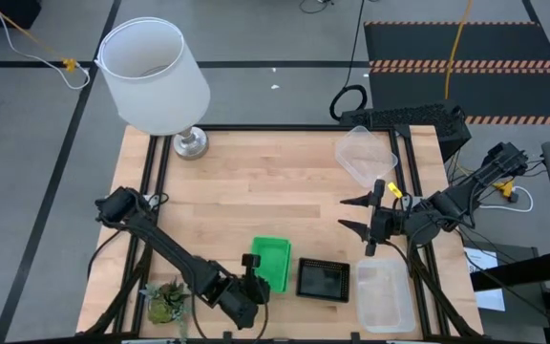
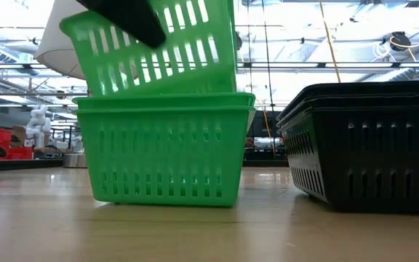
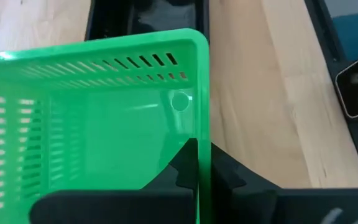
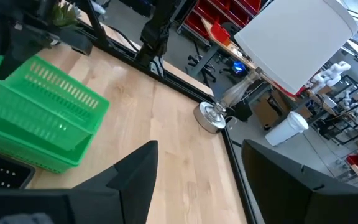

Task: Stack baskets by color
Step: Stack the top green bin on top of the bottom stacked green bins, then stack the top transparent bin on top of the bottom stacked transparent bins

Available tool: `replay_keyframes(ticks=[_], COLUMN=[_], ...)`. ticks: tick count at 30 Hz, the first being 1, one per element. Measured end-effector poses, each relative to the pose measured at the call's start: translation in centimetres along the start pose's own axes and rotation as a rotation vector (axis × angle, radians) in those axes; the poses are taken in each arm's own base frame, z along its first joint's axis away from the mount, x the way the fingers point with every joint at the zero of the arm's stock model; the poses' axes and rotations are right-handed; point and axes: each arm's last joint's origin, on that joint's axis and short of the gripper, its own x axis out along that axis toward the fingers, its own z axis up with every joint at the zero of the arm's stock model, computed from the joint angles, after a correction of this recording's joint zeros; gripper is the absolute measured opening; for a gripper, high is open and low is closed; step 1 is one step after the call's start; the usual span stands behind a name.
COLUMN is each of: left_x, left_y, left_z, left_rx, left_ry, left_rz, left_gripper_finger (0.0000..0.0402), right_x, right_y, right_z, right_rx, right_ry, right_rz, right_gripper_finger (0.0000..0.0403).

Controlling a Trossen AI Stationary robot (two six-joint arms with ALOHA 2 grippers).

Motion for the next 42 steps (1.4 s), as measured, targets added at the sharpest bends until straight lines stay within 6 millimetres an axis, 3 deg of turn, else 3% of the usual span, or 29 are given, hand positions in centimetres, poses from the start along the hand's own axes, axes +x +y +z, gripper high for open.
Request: replay_keyframes(ticks=[5,16,29,36,42], left_x=[0.9,1.8,1.9,0.3,-1.8], left_y=[0.5,0.9,1.2,2.0,2.8], left_z=[-0.1,-0.8,-0.4,0.9,1.6], left_rx=[-0.024,-0.076,-0.117,-0.135,-0.014], left_ry=[0.028,0.096,0.071,0.042,-0.003], left_rz=[0.006,0.032,0.028,-0.045,-0.063], left_gripper_finger=[0.0026,0.0008,0.0112,0.0143,0.0145], right_x=[0.0,0.0,0.0,0.0,0.3], right_y=[0.0,0.0,0.0,0.0,-0.4], right_z=[0.0,0.0,0.0,0.0,-0.2], right_rx=[-0.004,-0.004,-0.003,0.010,0.043], right_ry=[0.000,0.001,0.001,0.003,0.023], right_rz=[0.000,0.000,0.000,0.000,-0.025], right_gripper_finger=[0.0226,0.0226,0.0226,0.0226,0.0226])
